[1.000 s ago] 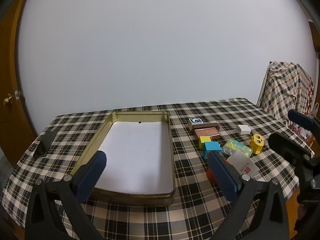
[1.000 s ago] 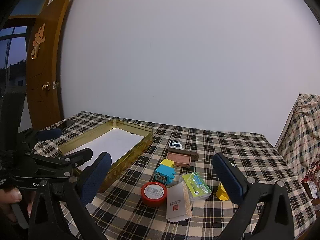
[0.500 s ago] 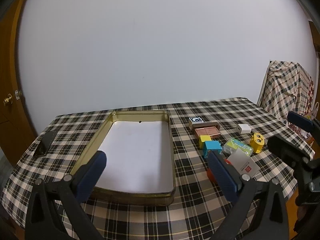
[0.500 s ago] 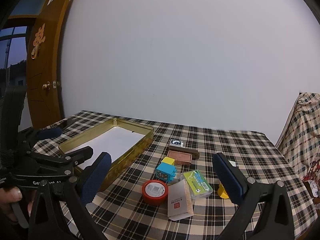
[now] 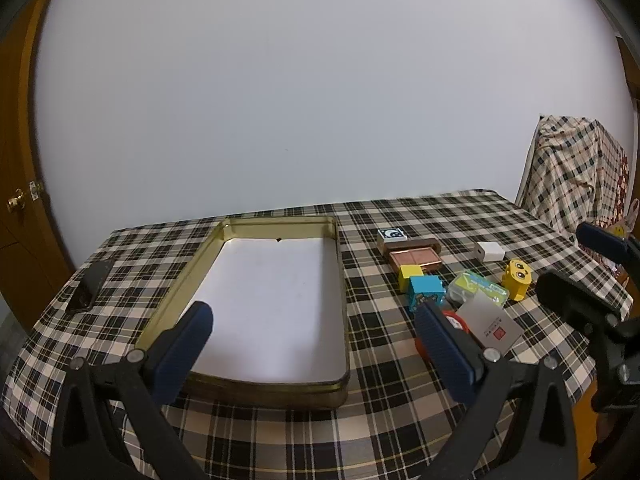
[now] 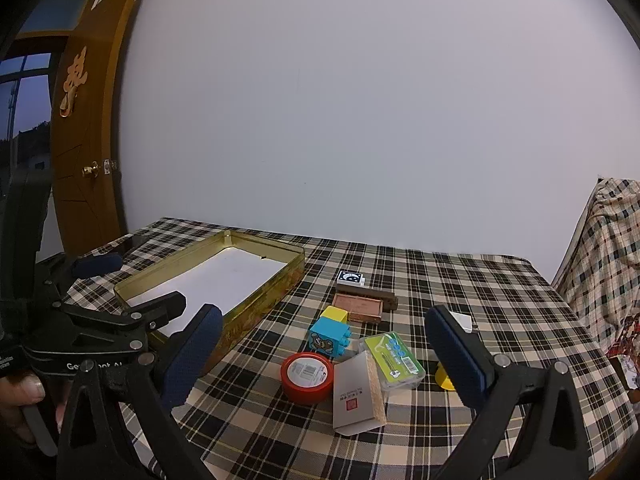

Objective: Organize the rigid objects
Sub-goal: 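Move both tools toward the objects beside the gold tray, then close the right gripper on the white cardboard box while the left tool approaches the red tape, then grasp the red tape roll with the left gripper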

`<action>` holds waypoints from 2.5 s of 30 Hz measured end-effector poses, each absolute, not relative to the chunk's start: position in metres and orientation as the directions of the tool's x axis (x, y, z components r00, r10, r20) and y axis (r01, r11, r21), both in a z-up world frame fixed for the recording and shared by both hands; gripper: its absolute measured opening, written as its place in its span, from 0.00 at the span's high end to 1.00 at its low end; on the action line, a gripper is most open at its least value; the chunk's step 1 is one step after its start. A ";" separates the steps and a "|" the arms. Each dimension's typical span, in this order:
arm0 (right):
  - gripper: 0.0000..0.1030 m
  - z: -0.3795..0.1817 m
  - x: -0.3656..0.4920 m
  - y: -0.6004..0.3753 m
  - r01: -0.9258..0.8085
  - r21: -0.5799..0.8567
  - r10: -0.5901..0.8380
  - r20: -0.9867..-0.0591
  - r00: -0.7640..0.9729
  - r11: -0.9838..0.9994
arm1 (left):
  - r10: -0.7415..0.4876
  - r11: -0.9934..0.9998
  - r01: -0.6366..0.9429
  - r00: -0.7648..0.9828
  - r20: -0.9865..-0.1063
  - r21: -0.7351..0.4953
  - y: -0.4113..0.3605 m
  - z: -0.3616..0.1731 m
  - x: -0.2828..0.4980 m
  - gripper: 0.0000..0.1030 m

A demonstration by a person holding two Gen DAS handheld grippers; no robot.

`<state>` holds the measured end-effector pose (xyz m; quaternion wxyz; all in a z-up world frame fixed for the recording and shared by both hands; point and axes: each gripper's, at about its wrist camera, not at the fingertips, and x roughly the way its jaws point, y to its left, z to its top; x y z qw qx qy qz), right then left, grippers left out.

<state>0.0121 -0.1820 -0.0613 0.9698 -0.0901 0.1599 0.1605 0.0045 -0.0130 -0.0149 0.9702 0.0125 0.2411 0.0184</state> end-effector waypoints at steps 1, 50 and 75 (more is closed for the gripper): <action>0.00 -0.062 0.012 -0.182 -0.340 -0.124 0.282 -0.340 0.897 0.932 | 0.042 0.999 -0.029 0.883 -0.467 0.035 -0.014 -0.015 0.005 0.00; 0.53 -0.159 0.079 -0.198 -0.361 -0.227 0.139 -0.645 0.752 0.904 | -0.024 0.990 0.096 0.831 -0.555 0.101 -0.064 -0.069 0.051 0.00; 0.53 -0.138 0.084 -0.260 -0.274 0.060 0.263 -0.531 0.806 0.960 | -0.168 0.957 0.285 0.684 -0.709 0.047 -0.109 -0.088 0.090 0.20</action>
